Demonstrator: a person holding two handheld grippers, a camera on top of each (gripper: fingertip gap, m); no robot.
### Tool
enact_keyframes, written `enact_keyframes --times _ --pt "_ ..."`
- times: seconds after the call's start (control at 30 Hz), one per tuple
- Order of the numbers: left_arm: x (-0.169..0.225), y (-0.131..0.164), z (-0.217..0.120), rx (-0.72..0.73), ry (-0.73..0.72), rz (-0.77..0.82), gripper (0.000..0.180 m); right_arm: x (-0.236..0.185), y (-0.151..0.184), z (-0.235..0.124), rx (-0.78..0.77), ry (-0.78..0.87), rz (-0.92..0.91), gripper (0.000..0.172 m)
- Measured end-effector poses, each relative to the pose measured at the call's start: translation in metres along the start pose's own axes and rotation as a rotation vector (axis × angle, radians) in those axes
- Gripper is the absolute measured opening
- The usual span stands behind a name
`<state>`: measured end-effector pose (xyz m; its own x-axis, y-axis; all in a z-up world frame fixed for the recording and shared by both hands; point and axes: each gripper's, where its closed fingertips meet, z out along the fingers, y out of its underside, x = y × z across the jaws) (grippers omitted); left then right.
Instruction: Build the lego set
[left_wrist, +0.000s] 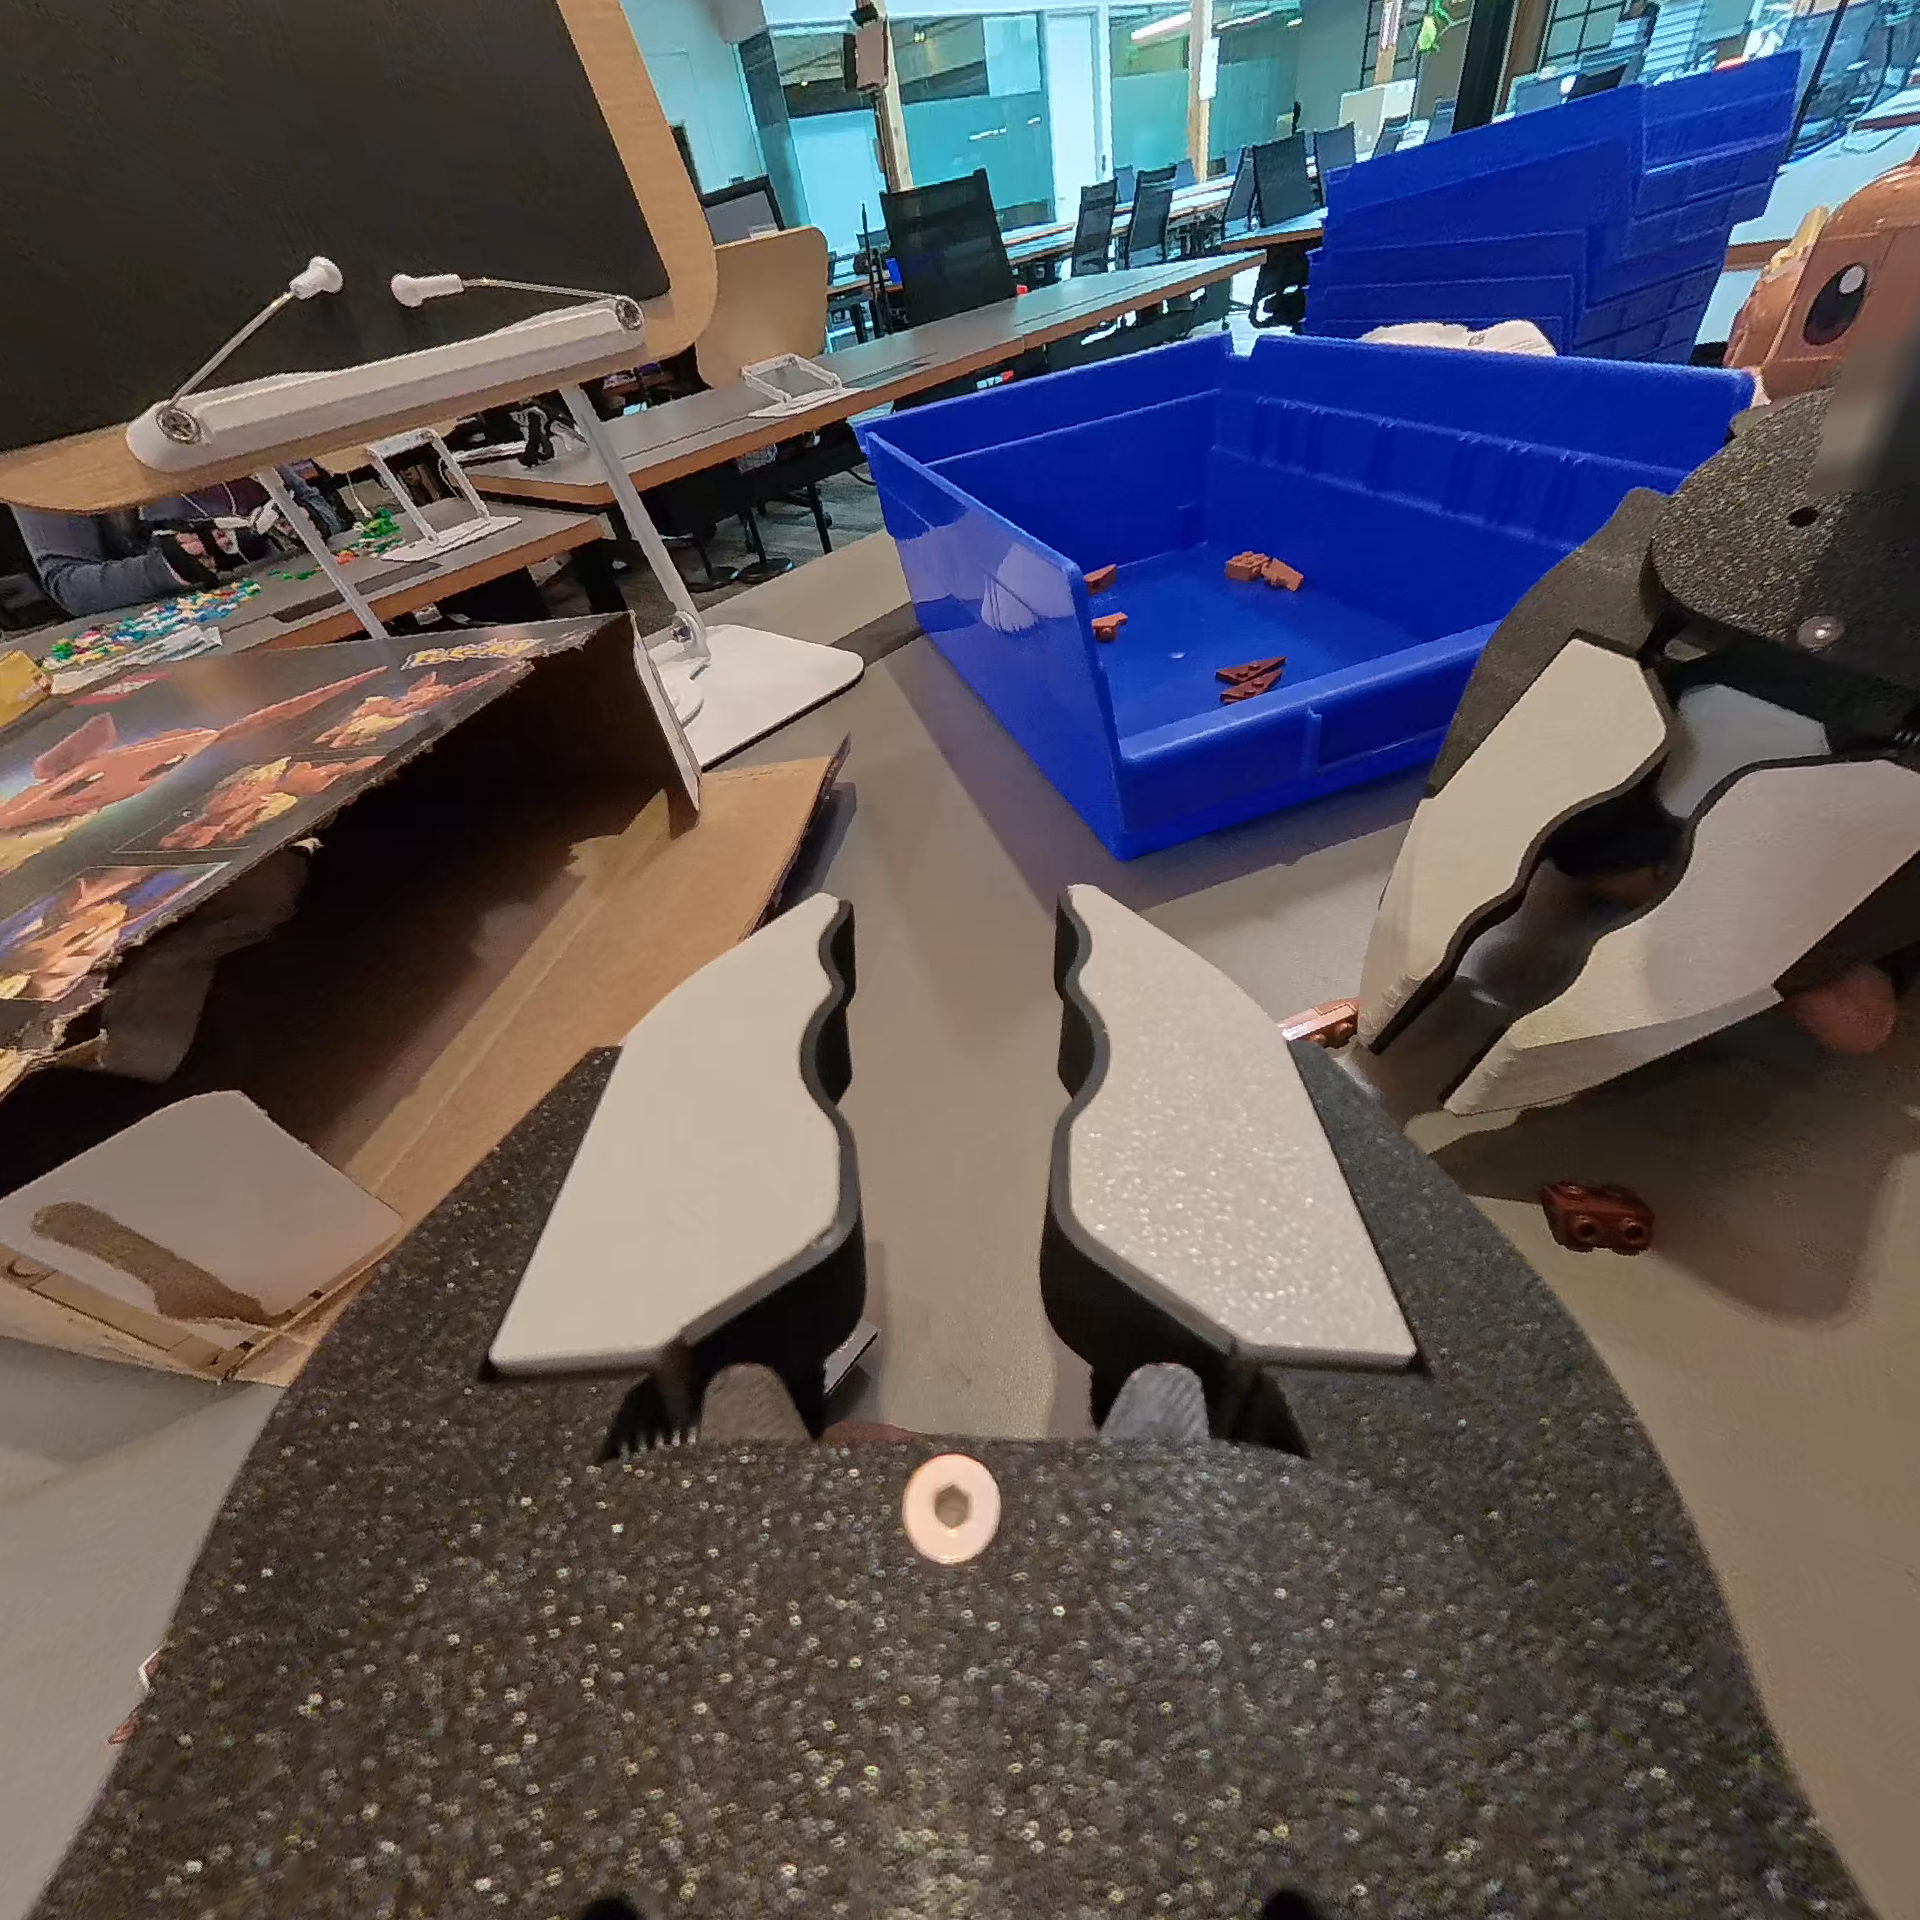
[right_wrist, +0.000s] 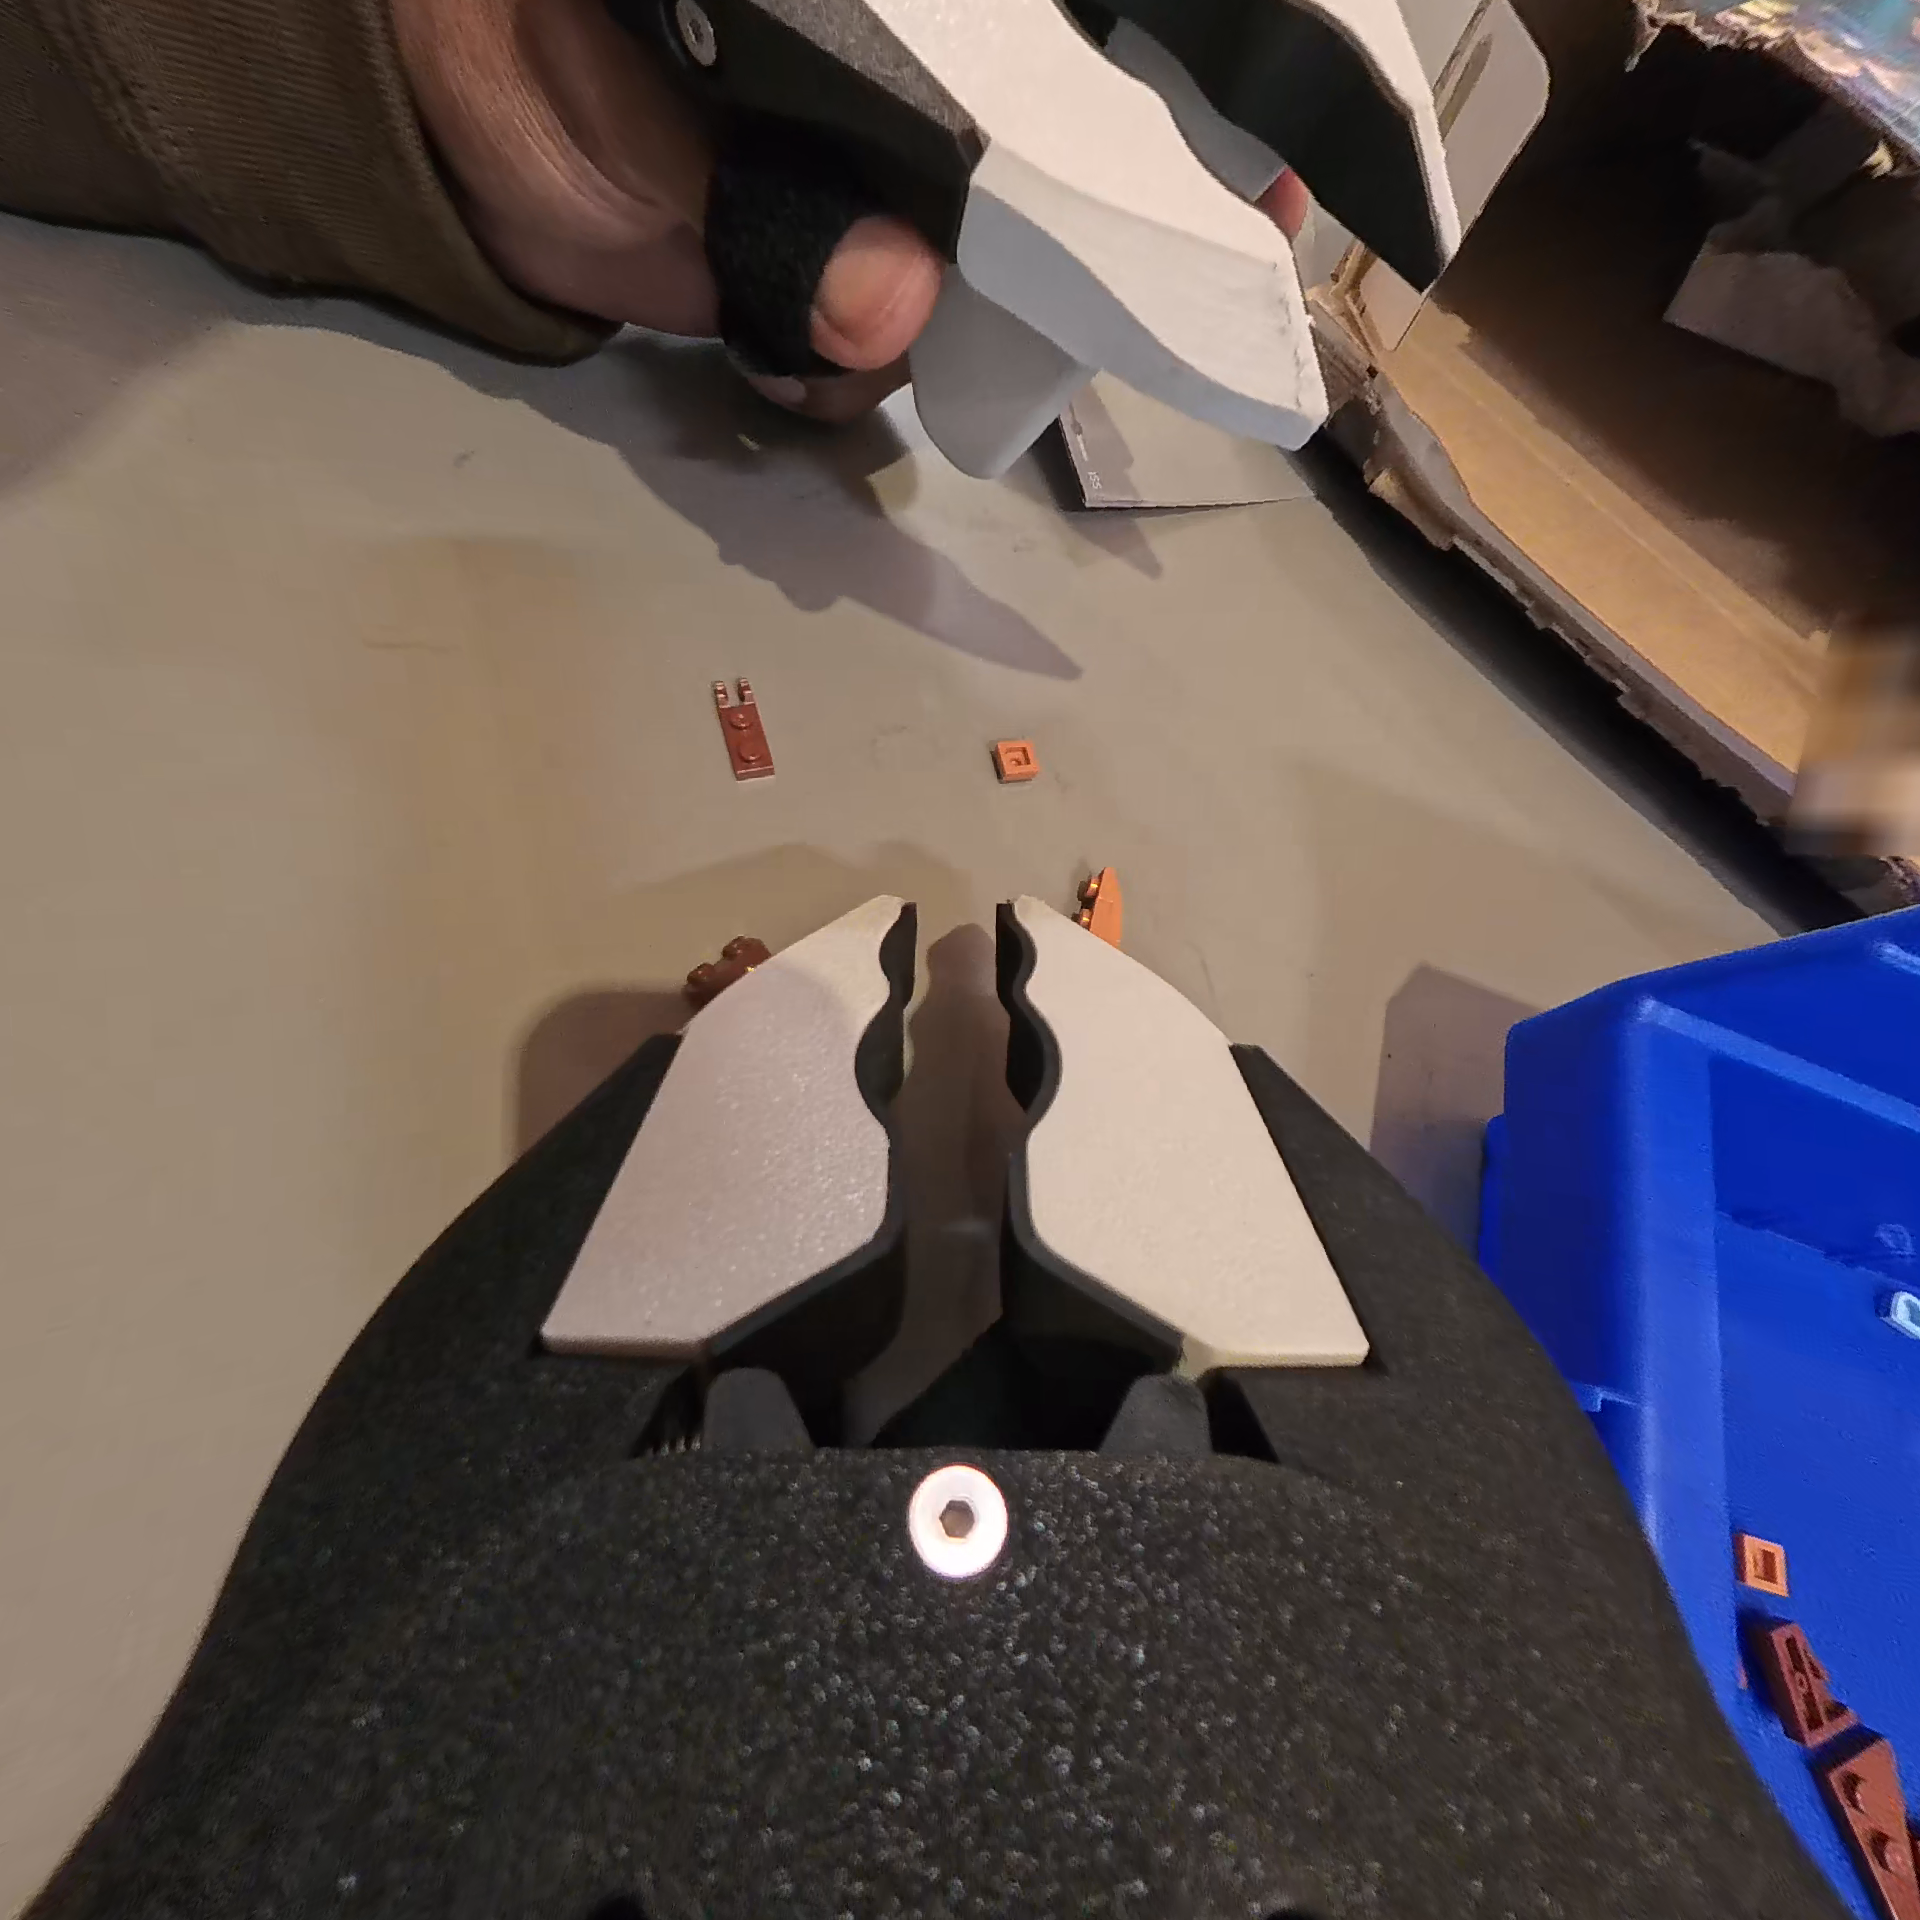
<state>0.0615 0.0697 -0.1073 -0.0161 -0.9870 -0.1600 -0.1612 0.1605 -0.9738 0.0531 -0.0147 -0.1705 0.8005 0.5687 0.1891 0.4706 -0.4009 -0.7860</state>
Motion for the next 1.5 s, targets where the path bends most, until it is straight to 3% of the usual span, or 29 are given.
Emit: enact_keyframes --times 0.6,0.83,1.0,1.3,1.5 --pt "0.0 0.001 0.0 -0.007 0.007 0.001 0.037 -0.003 0.001 0.0 -0.004 -0.019 -0.002 0.015" --pt "0.0 -0.001 -0.002 -0.005 0.039 -0.002 0.036 -0.037 0.002 -0.011 0.024 -0.247 -0.098 0.016" --pt "0.006 0.002 0.0 -0.015 0.064 0.007 0.036 -0.041 0.007 -0.008 -0.017 -0.253 -0.126 0.02" --pt "0.023 0.004 0.001 -0.033 0.155 0.02 0.036 -0.04 0.012 -0.002 -0.078 -0.255 -0.085 0.017" --pt "0.053 0.006 -0.003 -0.083 0.318 0.058 0.036 -0.031 0.012 0.0 -0.088 -0.209 -0.038 0.013"
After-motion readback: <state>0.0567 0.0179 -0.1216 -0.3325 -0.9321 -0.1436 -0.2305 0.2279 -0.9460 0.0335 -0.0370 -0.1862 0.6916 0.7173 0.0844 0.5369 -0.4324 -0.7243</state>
